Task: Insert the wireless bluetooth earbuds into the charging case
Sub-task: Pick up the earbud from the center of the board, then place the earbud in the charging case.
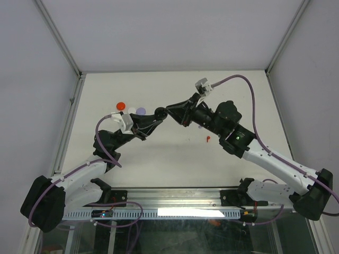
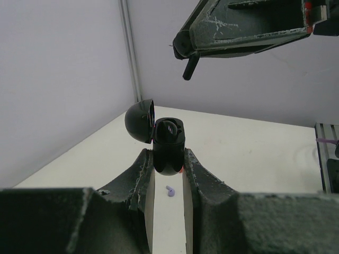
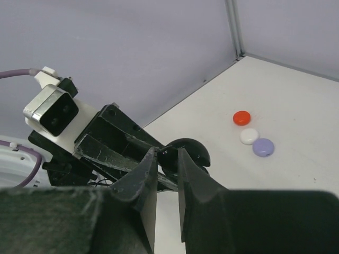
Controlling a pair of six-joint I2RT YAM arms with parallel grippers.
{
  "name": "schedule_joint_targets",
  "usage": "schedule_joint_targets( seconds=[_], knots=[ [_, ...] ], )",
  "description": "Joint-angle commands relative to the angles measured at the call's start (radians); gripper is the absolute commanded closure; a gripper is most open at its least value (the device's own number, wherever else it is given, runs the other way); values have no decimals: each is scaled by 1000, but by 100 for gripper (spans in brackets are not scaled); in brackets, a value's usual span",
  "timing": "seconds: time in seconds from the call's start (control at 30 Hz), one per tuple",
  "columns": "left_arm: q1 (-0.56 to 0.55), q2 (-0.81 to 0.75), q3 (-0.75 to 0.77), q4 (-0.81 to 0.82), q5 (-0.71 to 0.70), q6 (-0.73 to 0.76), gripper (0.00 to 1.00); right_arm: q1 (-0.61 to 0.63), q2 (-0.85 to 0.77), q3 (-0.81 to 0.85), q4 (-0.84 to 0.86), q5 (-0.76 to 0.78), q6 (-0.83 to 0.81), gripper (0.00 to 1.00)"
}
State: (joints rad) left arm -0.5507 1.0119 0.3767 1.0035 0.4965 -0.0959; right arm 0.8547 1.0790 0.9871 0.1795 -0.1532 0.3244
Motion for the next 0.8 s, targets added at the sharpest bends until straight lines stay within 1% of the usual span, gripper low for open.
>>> schedule_joint_targets(
  seconds=[0.0,0.23,0.53,0.77],
  knots=[
    [-4,-2,16,112,47,12,100,30,2,-9,149,-7,9,91],
    [-5,-7,13,133,59,2,100,49,21,-31,162,44,23,92],
    [-5,-12,11,163,59,-12,100,55,44,-32,172,32,55,92],
    [-4,-18,7,164,34,-11,100,56,51,-38,182,7,96,92]
  ],
)
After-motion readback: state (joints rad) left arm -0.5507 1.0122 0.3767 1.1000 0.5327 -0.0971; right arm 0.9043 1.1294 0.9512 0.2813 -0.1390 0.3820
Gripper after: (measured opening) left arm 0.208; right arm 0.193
